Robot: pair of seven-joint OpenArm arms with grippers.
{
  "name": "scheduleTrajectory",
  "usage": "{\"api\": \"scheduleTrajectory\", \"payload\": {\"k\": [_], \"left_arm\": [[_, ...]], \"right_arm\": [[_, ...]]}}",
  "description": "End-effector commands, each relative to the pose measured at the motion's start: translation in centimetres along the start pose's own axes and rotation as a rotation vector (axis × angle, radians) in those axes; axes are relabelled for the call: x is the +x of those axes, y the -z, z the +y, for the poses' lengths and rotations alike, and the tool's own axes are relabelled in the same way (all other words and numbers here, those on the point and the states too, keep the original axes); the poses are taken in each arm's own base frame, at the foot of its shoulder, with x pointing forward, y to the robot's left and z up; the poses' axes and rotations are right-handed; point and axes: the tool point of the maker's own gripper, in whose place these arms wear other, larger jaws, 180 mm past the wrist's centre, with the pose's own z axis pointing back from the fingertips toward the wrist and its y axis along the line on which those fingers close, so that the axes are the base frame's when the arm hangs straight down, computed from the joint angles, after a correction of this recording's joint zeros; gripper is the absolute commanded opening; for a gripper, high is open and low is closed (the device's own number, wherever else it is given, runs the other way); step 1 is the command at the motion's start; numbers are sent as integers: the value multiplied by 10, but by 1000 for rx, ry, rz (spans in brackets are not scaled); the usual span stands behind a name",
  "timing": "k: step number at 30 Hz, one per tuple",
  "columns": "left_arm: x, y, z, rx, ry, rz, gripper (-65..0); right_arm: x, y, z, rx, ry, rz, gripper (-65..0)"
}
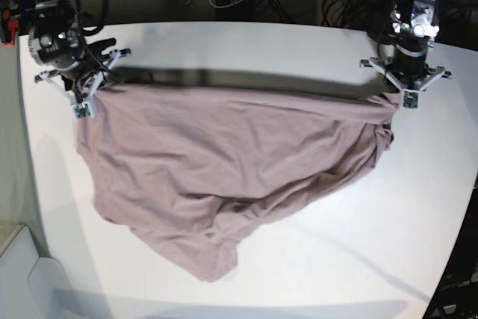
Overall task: Layout the t-shirt on the table in an organized manner, then fold the t-shirt properly
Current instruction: 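Lift the held shirt edge with both grippers and drag it outward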
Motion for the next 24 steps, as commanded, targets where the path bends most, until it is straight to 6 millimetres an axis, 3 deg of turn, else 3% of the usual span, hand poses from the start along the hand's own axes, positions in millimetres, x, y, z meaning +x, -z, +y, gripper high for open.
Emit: {"api": "scheduleTrajectory", "payload": {"k": [1, 13, 18, 21, 24], "left_arm": [[9, 1, 9, 27, 11, -34, -647], [10, 1, 9, 32, -2, -30, -647], [0, 5, 12, 44, -28, 57, -641], [-2, 7, 6, 46, -72, 107, -640], [-8, 7, 13, 80, -141, 143, -585]], "right_arm": [[9, -4, -7, -24, -4, -35, -650], [9, -4, -7, -23, 3, -29, -650], [4, -4, -4, -20, 18, -14, -650], [0, -5, -14, -44, 48, 14, -646], [-2, -6, -19, -55, 72, 15, -550]]}}
